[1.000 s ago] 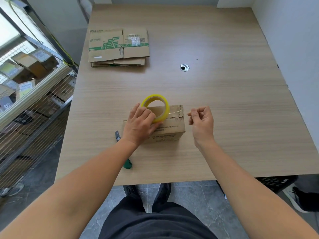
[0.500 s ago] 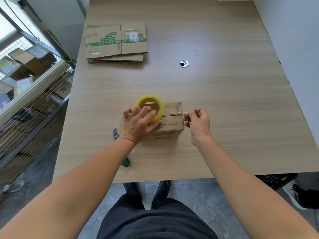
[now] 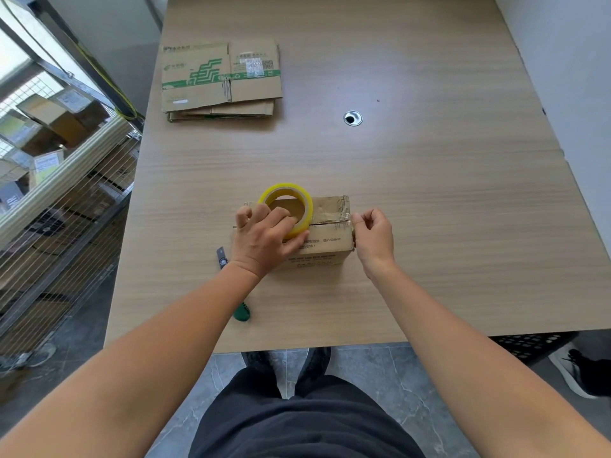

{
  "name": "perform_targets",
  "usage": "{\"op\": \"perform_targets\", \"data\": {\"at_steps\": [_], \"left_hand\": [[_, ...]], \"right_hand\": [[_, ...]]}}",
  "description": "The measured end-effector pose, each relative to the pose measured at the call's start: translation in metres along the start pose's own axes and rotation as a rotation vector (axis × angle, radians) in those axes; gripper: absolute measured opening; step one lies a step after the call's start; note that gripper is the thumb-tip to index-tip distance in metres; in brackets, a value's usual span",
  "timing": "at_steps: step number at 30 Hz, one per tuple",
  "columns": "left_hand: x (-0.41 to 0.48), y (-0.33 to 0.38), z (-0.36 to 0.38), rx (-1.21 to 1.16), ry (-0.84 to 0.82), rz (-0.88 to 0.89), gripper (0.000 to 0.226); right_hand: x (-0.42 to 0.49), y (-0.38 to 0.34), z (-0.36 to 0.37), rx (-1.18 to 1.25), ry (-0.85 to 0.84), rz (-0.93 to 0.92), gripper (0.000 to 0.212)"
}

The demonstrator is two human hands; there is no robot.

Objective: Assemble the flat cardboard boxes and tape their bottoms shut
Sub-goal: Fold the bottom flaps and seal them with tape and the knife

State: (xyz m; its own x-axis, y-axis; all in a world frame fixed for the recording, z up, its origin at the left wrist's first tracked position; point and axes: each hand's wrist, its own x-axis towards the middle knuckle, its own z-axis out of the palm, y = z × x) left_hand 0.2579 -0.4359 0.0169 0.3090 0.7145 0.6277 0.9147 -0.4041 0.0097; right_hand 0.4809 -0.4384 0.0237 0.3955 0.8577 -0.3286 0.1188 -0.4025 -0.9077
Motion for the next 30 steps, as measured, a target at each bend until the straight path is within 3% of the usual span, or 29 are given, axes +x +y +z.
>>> {"op": "perform_targets", "data": {"at_steps": [5,11,13,15,16,18,21,27,30], "left_hand": [[-0.001,-0.001,0.002,0.002,-0.013,0.003,0.033],[0.001,0.000,0.001,-0.006,-0.039,-0.002,0.033],[0.001,0.000,0.000,-0.006,-0.041,0.009,0.033],[0.002,-0.001,0.000,-0.023,-0.045,0.017,0.032],[0.002,-0.001,0.001,-0.034,-0.045,0.021,0.032],[0.004,0.000,0.000,-0.055,-0.056,0.032,0.032],[0.008,-0.005,-0.004,-0.095,-0.103,0.094,0.036],[0.037,-0.041,-0.033,-0.221,-0.254,0.428,0.038],[0.060,-0.062,-0.055,-0.183,-0.322,0.439,0.037]], "right_hand": [[0.002,0.009,0.003,0.079,-0.068,0.069,0.032],[0.007,0.006,-0.005,0.035,-0.324,0.256,0.026],[0.012,0.002,-0.010,-0.174,-0.228,0.113,0.034],[0.012,-0.008,-0.008,-0.243,-0.028,-0.172,0.042],[0.009,-0.014,-0.002,-0.277,-0.054,-0.310,0.047],[0.000,-0.019,0.018,-0.530,-0.275,-0.493,0.057],[0.000,-0.012,0.029,-0.805,-0.354,-0.516,0.062],[0.002,-0.009,0.028,-0.888,-0.352,-0.494,0.061],[0.001,-0.011,0.030,-0.937,-0.331,-0.479,0.064]]}}
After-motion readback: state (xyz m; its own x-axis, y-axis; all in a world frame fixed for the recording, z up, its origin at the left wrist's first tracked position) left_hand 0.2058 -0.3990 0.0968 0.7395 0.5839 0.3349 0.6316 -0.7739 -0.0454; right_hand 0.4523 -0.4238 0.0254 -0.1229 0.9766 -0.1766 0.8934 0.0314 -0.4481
